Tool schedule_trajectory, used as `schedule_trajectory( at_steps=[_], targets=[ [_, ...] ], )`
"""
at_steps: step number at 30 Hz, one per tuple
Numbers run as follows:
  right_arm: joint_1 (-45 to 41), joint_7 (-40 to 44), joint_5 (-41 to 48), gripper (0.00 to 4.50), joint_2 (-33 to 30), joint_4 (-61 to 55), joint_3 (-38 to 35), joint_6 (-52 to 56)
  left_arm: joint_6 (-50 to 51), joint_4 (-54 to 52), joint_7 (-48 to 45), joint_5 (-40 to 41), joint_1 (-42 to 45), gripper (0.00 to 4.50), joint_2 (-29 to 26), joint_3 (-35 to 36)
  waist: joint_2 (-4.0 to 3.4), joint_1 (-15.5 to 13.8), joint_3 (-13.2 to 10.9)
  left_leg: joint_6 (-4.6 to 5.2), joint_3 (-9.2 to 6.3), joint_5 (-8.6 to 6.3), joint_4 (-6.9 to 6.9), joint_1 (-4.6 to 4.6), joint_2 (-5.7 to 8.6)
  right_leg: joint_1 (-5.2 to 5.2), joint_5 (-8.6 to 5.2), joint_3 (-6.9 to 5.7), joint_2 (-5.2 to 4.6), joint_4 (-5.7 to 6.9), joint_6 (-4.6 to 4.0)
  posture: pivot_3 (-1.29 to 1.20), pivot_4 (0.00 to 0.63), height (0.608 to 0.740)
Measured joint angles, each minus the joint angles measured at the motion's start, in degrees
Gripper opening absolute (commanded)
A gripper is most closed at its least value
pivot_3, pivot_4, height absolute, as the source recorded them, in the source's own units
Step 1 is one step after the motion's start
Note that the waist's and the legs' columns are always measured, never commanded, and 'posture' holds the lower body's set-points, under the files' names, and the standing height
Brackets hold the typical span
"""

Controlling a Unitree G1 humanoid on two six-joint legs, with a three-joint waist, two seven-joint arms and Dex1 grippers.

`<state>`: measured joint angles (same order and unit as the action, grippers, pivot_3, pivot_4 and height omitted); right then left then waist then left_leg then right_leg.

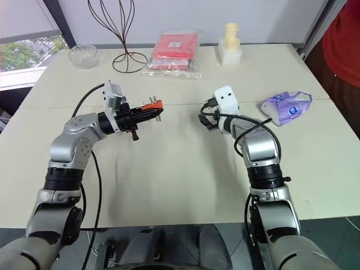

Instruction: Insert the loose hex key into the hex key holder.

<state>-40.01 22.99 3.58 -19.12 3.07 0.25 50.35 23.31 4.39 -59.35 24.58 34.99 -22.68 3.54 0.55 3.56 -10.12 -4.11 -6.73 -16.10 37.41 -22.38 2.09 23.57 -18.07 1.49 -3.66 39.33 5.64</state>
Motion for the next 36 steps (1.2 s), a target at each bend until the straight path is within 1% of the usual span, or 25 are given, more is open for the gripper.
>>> schedule_trajectory(
  at_steps=[5, 8, 13, 16, 19, 21, 23, 25, 30, 34, 36],
  targets=[
    [0.5, -1.2, -0.2, 4.41, -0.9, 2.4, 0.3, 0.8, 2.6, -4.4, 2.1, 1.3, -4.7, 0.00, -0.7, -0.1, 0.00, 0.3, 0.0, 0.01, 0.01, 0.00, -0.02, 0.01, 0.00, 0.01, 0.00, 0.00, 0.03, 0.01, 0.00, 0.00, 0.150, 0.740],
    [0.9, -1.4, -0.3, 4.41, -1.0, 4.0, 1.1, 0.9, 2.7, -5.3, 3.2, 1.8, -4.9, 0.00, -1.0, -0.1, 0.00, 0.3, 0.0, 0.01, 0.03, -0.01, -0.01, 0.01, 0.01, 0.00, 0.00, 0.00, 0.03, 0.01, 0.00, 0.00, 0.150, 0.740],
    [1.2, -1.8, -0.1, 4.41, 0.6, 6.9, 1.6, -0.9, 2.7, -5.5, 4.2, 2.1, -4.9, 0.00, -1.1, -0.2, 0.04, 0.4, 0.0, 0.01, 0.05, -0.01, -0.01, 0.05, 0.01, -0.02, 0.00, 0.00, 0.05, 0.02, 0.00, 0.00, 0.150, 0.740],
    [0.3, -1.8, -0.1, 3.60, 1.6, 9.5, 1.8, -2.7, 2.6, -5.5, 4.7, 2.1, -4.9, 0.00, -1.0, -0.6, 0.04, 0.5, 0.1, 0.01, 0.08, -0.01, -0.02, 0.14, -0.01, -0.07, 0.00, 0.02, 0.09, 0.04, 0.00, 0.00, 0.150, 0.740],
    [-0.6, -1.6, -0.1, 2.11, 2.1, 11.2, 2.7, -3.8, 2.5, -5.5, 4.9, 2.1, -4.9, 0.00, -0.9, -0.7, 0.04, 0.5, 0.1, 0.02, 0.08, -0.01, -0.01, 0.20, -0.01, -0.14, 0.00, 0.02, 0.08, 0.06, 0.00, 0.00, 0.150, 0.740],
    [-0.8, -1.4, -0.1, 0.95, 2.2, 12.0, 2.9, -4.6, 2.4, -5.4, 5.2, 2.1, -4.9, 0.00, -0.9, -0.7, 0.06, 0.4, 0.1, 0.02, 0.07, -0.01, 0.00, 0.20, 0.00, -0.15, 0.00, 0.02, 0.07, 0.05, 0.00, 0.00, 0.150, 0.740],
    [-1.1, -1.2, -0.1, 0.05, 2.2, 12.5, 2.9, -4.7, 2.2, -5.1, 5.5, 2.1, -4.9, 0.00, -0.9, -0.7, 0.07, 0.4, 0.1, 0.02, 0.07, -0.01, 0.00, 0.20, 0.00, -0.16, 0.00, 0.02, 0.06, 0.05, 0.00, 0.00, 0.150, 0.740],
    [-1.3, -1.2, 0.0, 0.05, 2.3, 12.9, 2.8, -4.4, 2.1, -4.9, 5.8, 2.1, -4.9, 0.00, -0.9, -0.7, 0.19, 0.3, 0.2, 0.02, 0.05, -0.01, 0.00, 0.20, 0.00, -0.17, 0.00, 0.01, 0.07, 0.05, 0.00, 0.00, 0.150, 0.740],
    [-1.3, -1.4, 0.7, 0.05, 2.8, 13.1, 1.6, -5.5, 2.1, -4.0, 5.5, 2.1, -4.8, 0.00, -1.2, -0.7, 0.19, 0.3, 0.3, 0.02, 0.05, -0.01, -0.01, 0.20, 0.00, -0.16, 0.00, 0.01, 0.06, 0.04, 0.00, 0.00, 0.150, 0.740],
    [-1.9, 0.7, 4.0, 0.05, 3.7, 14.1, -1.8, -14.2, 2.7, -1.3, 2.3, 2.5, -2.9, 0.00, -3.0, -0.7, 0.16, 0.4, 0.2, 0.02, 0.07, -0.01, -0.03, 0.15, 0.01, -0.09, 0.00, 0.01, 0.07, 0.05, 0.00, 0.00, 0.150, 0.740],
    [-4.6, 3.7, 7.7, 0.05, 4.2, 14.0, -4.7, -19.8, 5.0, 1.2, -2.0, 4.1, 0.0, 0.00, -4.9, -1.1, 0.14, 0.5, 0.2, 0.02, 0.09, -0.01, -0.03, 0.09, 0.02, -0.01, 0.00, 0.02, 0.08, 0.06, 0.00, 0.00, 0.150, 0.740]
  ],
)
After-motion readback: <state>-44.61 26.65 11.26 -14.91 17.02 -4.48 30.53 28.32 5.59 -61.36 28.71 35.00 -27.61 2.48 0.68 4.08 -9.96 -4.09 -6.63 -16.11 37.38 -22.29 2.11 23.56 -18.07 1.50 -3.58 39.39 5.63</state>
